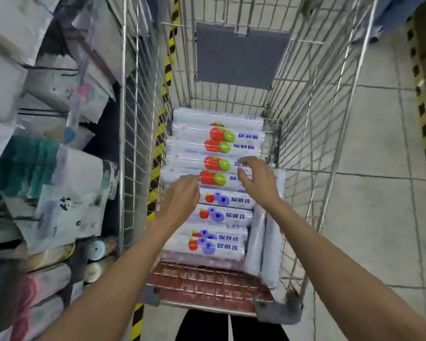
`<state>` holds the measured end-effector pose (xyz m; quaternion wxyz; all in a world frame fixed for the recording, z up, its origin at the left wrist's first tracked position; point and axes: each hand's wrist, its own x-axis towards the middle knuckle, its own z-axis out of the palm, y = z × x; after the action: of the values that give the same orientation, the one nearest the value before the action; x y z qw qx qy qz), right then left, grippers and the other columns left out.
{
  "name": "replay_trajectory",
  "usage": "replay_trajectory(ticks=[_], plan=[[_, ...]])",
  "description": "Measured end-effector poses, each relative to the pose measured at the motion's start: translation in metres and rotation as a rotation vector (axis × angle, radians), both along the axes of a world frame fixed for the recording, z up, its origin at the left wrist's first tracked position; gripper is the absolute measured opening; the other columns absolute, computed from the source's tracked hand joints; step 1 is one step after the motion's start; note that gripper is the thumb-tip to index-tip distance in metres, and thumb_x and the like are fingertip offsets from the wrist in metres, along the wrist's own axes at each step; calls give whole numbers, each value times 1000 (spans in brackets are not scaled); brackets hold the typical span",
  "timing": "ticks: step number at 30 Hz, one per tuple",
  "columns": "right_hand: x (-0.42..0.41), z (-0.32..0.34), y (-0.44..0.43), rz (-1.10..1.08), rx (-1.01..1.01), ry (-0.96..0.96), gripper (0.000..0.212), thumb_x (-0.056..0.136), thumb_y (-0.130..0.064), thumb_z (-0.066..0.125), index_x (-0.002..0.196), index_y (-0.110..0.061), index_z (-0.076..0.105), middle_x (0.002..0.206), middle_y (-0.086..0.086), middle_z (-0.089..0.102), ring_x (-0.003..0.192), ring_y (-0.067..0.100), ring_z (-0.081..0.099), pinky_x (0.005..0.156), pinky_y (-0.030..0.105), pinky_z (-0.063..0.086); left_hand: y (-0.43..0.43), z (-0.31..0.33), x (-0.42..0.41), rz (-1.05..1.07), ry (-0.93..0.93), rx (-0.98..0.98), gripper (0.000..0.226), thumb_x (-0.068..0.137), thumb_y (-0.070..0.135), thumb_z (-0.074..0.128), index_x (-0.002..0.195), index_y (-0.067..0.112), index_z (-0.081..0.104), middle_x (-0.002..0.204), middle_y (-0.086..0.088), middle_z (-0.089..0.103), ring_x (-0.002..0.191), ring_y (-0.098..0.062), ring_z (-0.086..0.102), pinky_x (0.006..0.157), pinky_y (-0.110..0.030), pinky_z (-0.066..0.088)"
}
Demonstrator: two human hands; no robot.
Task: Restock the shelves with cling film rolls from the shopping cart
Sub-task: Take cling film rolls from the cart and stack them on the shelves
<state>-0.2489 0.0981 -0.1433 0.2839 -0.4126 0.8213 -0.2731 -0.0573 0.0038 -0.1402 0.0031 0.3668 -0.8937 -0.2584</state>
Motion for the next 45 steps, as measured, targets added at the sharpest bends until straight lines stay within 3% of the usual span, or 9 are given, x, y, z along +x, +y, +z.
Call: replay_trajectory(ticks=[5, 11, 16, 20, 27, 30, 33, 37, 45], plan=[[-20, -73, -46, 264, 208, 131, 39, 93, -16, 56, 129, -2, 53, 132, 16, 53, 125, 31, 45, 102, 37, 34, -26, -80, -22, -115, -217, -32, 34, 66, 1, 76, 98, 4, 67, 91, -15, 67, 81, -32, 65, 71, -38, 53], [-23, -99, -57, 377, 320, 321, 48, 83, -19, 67, 126, -2, 53, 125, 16, 52, 112, 36, 48, 87, 45, 40, -34, -106, -36, -142, -325, -30, 53, 66, 12, 79, 115, 4, 61, 113, -14, 63, 105, -34, 57, 93, -44, 43], [-20, -98, -72, 420, 426, 435, 42, 86, -21, 64, 120, 1, 52, 119, 16, 51, 108, 33, 45, 86, 43, 38, -39, -104, -45, -181, -316, -132, 59, 39, 18, 94, 92, 8, 68, 88, -7, 66, 79, -25, 62, 70, -31, 52], [-13, -99, -68, 477, 469, 493, 35, 81, -10, 68, 110, 6, 55, 105, 20, 54, 95, 37, 51, 73, 45, 44, -42, -102, -37, -248, -290, -157, 67, 41, 30, 94, 96, 5, 67, 89, -10, 65, 81, -27, 63, 72, -34, 53], [-6, -90, -81, 508, 529, 540, 30, 90, 4, 48, 120, 4, 46, 119, 17, 47, 110, 30, 44, 85, 34, 41, -35, -103, -39, -185, -281, -144, 72, 35, 16, 94, 100, -1, 68, 91, -12, 67, 83, -29, 65, 74, -31, 55], [-4, -94, -82, 475, 526, 541, 26, 92, 0, 46, 118, 3, 47, 116, 16, 48, 107, 30, 46, 87, 35, 39, -34, -105, -40, -173, -310, -123, 68, 53, 19, 90, 112, -1, 63, 105, -13, 66, 98, -30, 63, 91, -34, 50], [-3, -98, -81, 468, 517, 571, 27, 92, -2, 46, 119, 4, 47, 116, 16, 48, 108, 30, 46, 90, 36, 39, -38, -110, -45, -218, -380, -65, 60, 86, 26, 66, 136, 4, 41, 134, -10, 48, 125, -26, 43, 109, -31, 27], [-3, -102, -80, 508, 541, 640, 25, 92, -2, 46, 117, 4, 47, 116, 17, 46, 107, 31, 45, 90, 39, 38, -48, -106, -61, -260, -499, -95, 53, 87, 35, 63, 128, 5, 47, 128, -8, 47, 117, -25, 47, 101, -33, 32], [-34, -91, -86, 756, 488, 630, 38, 96, -31, 51, 116, 1, 53, 116, 16, 50, 106, 30, 48, 94, 42, 35, -56, -81, -54, -503, -560, -254, 43, 96, 30, 51, 126, 1, 41, 125, -16, 50, 113, -32, 47, 99, -38, 33]])
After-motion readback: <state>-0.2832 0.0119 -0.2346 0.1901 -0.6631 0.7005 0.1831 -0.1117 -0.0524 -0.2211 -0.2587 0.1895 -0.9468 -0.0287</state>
